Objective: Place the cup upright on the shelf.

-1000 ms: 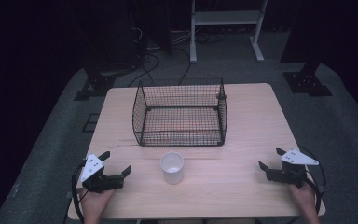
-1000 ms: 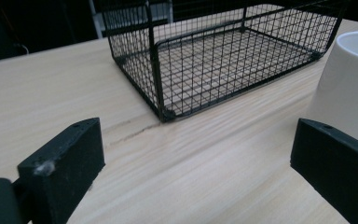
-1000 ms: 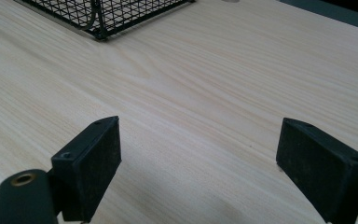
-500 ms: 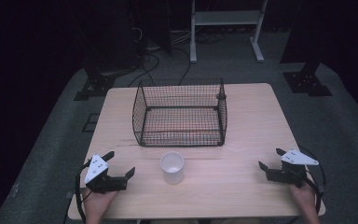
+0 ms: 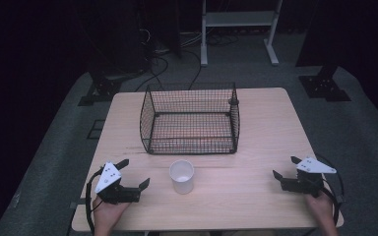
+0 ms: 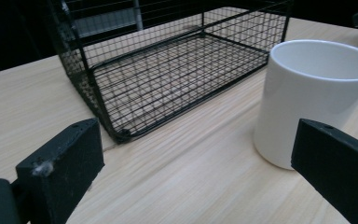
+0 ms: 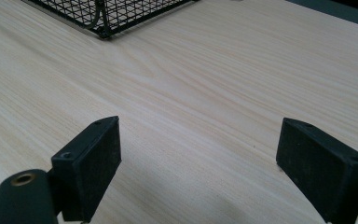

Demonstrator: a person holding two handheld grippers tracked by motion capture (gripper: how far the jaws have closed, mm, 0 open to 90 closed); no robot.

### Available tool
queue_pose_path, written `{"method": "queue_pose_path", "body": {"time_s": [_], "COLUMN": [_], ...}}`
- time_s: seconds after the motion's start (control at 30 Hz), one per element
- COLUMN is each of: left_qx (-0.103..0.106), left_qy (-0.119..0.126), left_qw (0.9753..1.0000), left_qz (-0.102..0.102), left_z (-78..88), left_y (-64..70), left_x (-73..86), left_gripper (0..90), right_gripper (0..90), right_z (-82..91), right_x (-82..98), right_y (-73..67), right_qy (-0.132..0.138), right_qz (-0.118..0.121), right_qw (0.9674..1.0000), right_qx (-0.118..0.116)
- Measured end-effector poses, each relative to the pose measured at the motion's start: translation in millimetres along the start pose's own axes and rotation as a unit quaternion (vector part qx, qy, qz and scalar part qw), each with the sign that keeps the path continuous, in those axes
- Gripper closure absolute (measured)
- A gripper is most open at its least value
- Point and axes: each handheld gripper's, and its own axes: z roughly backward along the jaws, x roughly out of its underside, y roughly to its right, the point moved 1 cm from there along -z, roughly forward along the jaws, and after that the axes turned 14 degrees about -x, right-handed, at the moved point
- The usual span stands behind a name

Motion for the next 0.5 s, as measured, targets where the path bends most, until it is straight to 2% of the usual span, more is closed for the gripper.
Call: {"method": "queue_pose_path", "body": {"time_s": [0.17,0.3,0.5], "left_qx": [0.016,0.027,0.056], "left_qy": [0.008,0.014,0.014], "left_qw": [0.9998,0.9995,0.9981], "left_qz": [0.002,-0.005,-0.021], "left_z": [2.3,4.9,3.9], "left_y": [2.3,6.3,17.3], "left_x": [-5.1,-10.7,-18.9], "left_gripper": [1.6,1.6,1.6], "right_gripper": [13.1,13.1,13.1], "right_z": [-0.1,-0.1,-0.4], "right_x": [0.0,-0.1,-0.1], "right_y": [0.2,0.4,0.2], "right_qy": [-0.001,-0.001,-0.002], "right_qz": [0.000,-0.001,0.000], "right_qw": [1.0000,1.0000,1.0000], "right_qx": [-0.001,-0.002,-0.001]}}
